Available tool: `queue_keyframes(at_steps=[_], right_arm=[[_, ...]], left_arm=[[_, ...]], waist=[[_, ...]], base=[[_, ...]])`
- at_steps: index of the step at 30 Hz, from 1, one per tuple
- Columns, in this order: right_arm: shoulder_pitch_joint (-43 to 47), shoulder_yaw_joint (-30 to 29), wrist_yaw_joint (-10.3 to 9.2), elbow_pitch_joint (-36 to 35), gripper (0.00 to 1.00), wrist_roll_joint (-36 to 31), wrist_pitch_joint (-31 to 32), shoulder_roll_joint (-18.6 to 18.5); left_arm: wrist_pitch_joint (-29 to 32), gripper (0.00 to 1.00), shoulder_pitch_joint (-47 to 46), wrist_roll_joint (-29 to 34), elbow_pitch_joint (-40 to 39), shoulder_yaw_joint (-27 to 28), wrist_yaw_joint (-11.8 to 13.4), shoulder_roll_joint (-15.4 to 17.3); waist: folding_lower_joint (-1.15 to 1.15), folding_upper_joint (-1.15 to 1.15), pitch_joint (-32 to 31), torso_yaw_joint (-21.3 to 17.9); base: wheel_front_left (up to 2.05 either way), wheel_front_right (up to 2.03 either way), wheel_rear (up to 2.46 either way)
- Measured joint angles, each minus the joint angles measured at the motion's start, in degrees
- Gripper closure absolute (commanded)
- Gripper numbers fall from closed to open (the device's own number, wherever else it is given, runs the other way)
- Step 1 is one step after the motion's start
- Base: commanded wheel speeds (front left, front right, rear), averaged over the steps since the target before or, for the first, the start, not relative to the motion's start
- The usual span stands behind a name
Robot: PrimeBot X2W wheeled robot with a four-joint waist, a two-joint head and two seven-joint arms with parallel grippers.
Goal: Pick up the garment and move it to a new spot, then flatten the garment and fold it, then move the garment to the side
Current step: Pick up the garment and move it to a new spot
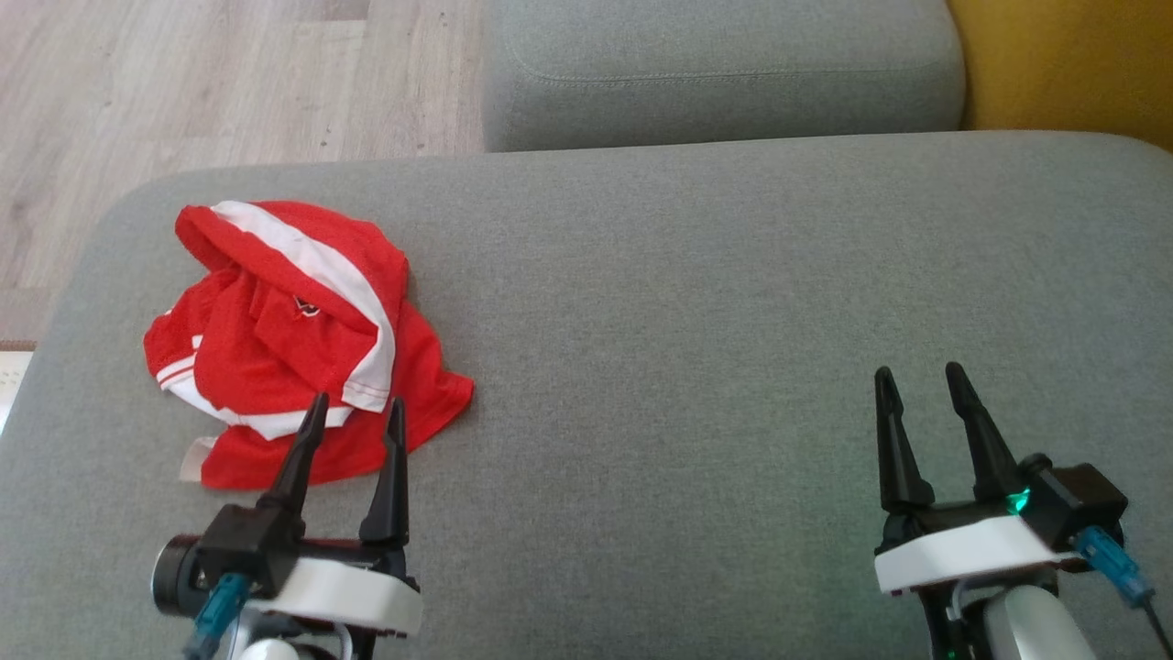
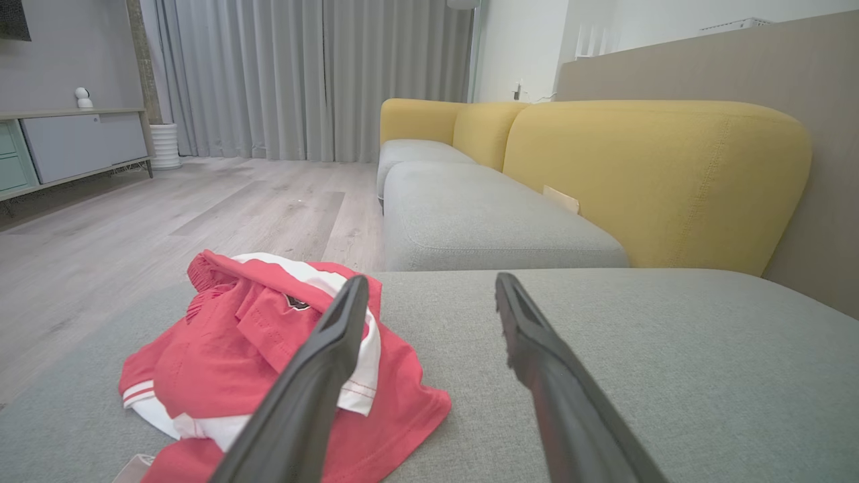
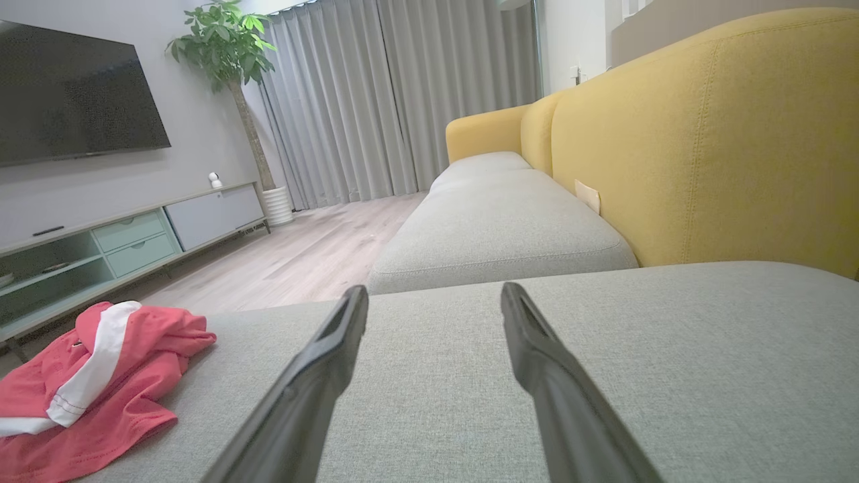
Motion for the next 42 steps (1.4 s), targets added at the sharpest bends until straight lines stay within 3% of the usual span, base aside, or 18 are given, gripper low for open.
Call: queue_keyframes(at_steps=[10,28,42], right_arm=[[0.01,0.37,0.0,0.91,0.0,0.04,0.0,0.0],[0.26,5.9,0.0,1.87,0.0,1.67,-0.04,-0.03],[1.32,6.99,0.0,2.42,0.0,2.15,-0.04,-0.03]], left_arm=[[0.0,0.0,-0.01,-0.09,0.27,0.03,-0.34,-0.08],[-0.01,0.0,0.11,0.12,0.63,2.36,0.6,-0.14],[-0.01,0.0,0.26,0.52,0.7,3.92,0.58,-0.16]], waist=[[0.0,0.0,-0.07,1.55],[0.0,0.0,-0.54,10.7],[0.0,0.0,-0.24,14.0]], base=[[0.0,0.0,0.0],[0.0,0.0,0.0],[0.0,0.0,0.0]])
